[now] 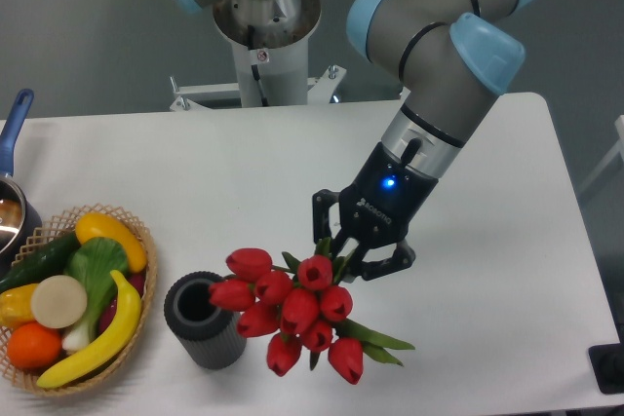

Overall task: Insert the flowers into the vase
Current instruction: 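Tilt the tulips and lower the stems into the black vase opening, then push the tulip stems deeper into the vase and straighten the bunch upright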

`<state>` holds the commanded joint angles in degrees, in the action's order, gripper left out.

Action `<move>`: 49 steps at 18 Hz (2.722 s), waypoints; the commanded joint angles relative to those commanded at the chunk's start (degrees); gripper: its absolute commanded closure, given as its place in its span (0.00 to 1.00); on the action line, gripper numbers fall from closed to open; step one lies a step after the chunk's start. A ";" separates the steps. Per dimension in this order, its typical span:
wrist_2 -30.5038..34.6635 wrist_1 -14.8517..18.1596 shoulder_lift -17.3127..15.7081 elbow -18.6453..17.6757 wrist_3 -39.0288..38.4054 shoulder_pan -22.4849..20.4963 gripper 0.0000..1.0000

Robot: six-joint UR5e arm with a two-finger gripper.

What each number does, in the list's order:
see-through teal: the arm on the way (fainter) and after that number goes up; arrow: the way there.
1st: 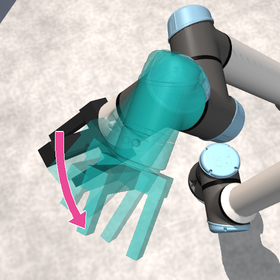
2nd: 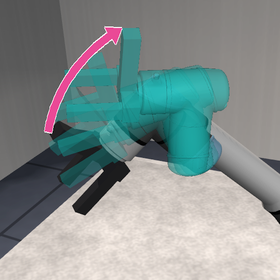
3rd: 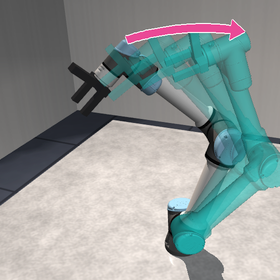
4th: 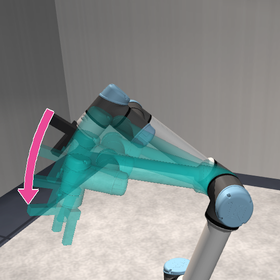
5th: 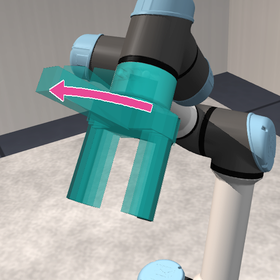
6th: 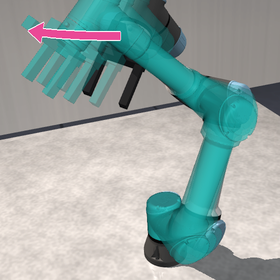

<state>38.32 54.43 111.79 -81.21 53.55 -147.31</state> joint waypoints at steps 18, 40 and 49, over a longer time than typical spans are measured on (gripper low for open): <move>-17.49 -11.72 3.78 1.67 -6.53 4.84 0.94; -19.86 -12.07 5.63 -0.26 -4.52 8.00 0.88; -19.78 -12.07 5.54 -3.60 -1.26 8.44 0.88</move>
<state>18.54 42.36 117.33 -84.81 52.29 -138.87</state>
